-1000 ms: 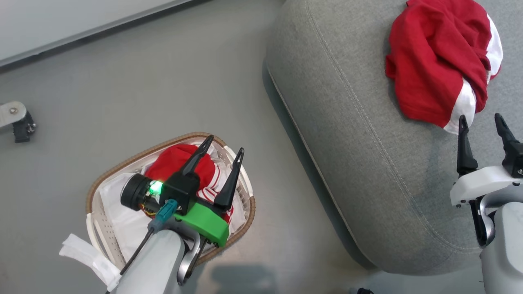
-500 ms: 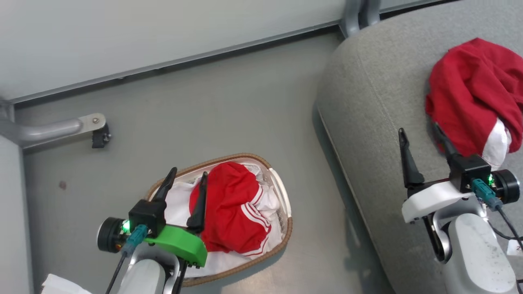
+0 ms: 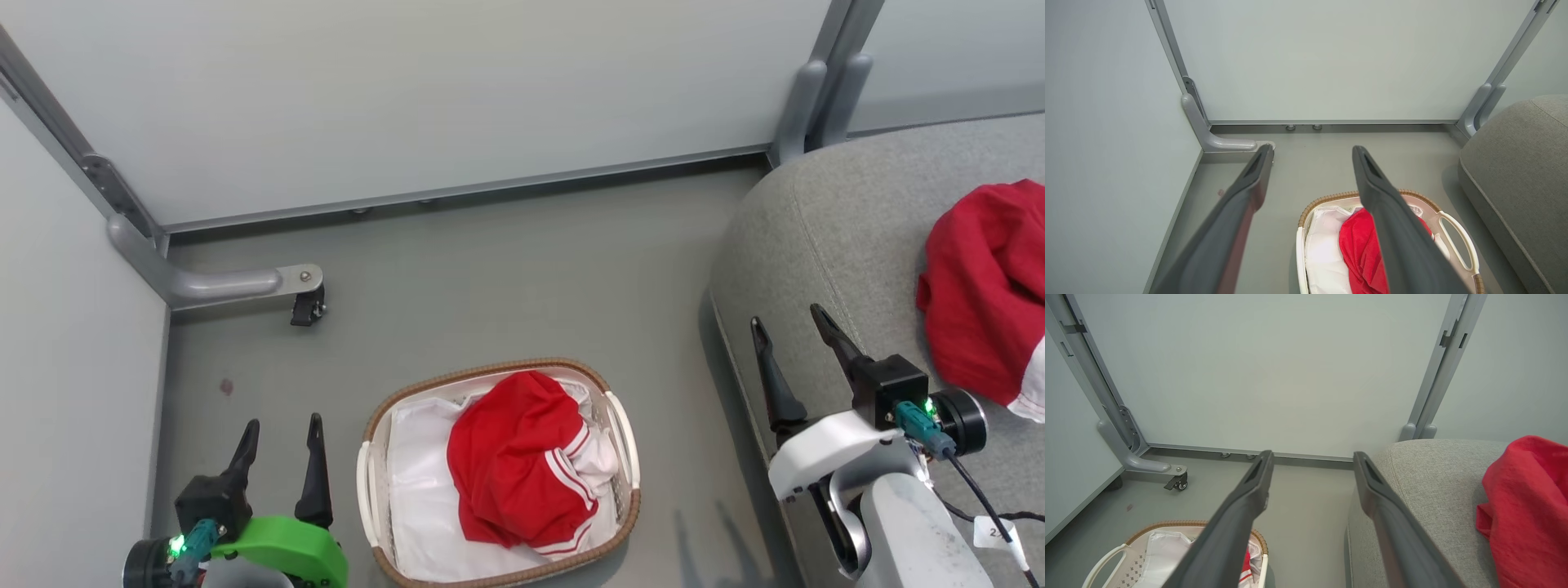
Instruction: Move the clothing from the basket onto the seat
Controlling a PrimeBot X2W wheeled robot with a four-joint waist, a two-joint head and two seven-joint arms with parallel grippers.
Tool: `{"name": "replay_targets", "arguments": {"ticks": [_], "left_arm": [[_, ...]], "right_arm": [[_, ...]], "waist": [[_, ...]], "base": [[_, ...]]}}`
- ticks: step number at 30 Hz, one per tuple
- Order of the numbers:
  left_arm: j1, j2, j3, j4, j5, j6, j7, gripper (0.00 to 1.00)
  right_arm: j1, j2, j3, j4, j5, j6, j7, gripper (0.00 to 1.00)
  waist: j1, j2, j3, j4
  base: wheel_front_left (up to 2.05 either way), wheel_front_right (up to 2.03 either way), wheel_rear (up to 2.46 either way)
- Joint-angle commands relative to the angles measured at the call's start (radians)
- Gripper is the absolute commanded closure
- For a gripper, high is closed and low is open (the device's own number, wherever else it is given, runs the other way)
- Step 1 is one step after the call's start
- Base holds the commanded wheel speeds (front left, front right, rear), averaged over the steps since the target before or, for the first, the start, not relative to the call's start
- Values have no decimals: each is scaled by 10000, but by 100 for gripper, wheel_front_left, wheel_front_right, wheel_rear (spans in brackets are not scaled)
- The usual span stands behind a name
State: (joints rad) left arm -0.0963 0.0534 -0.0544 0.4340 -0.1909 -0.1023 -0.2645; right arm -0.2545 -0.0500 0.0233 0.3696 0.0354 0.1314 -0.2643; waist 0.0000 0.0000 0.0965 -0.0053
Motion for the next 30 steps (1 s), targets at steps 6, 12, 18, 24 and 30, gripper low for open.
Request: {"name": "replay_targets", "arguments": {"ticks": [6, 12, 18, 24, 30], "left_arm": [[612, -14, 363, -56, 45, -32, 1, 0], [683, -19, 173, -71, -201, -85, 2, 0], [43, -19, -357, -252, -466, -182, 2, 0], [-1068, -14, -1053, -64, -827, -253, 3, 0], [-2322, -8, -1806, 386, -919, -282, 2, 0]], "right_arm": [[529, -34, -14, 207, 191, -14, -3, 0], [546, -32, -43, 211, 153, -14, -3, 0], [-1, -30, -67, 6, 322, -14, -3, 0], [-887, -35, 69, -357, 317, -14, -3, 0], [-1797, -29, 86, -907, 587, -14, -3, 0]], "waist": [[0, 0, -591, 347], [0, 0, -435, 272], [0, 0, 380, 94], [0, 0, 1717, -219], [0, 0, 3055, -617]], "base": [[0, 0, 0], [0, 0, 0], [0, 0, 0], [0, 0, 0], [0, 0, 0]]}}
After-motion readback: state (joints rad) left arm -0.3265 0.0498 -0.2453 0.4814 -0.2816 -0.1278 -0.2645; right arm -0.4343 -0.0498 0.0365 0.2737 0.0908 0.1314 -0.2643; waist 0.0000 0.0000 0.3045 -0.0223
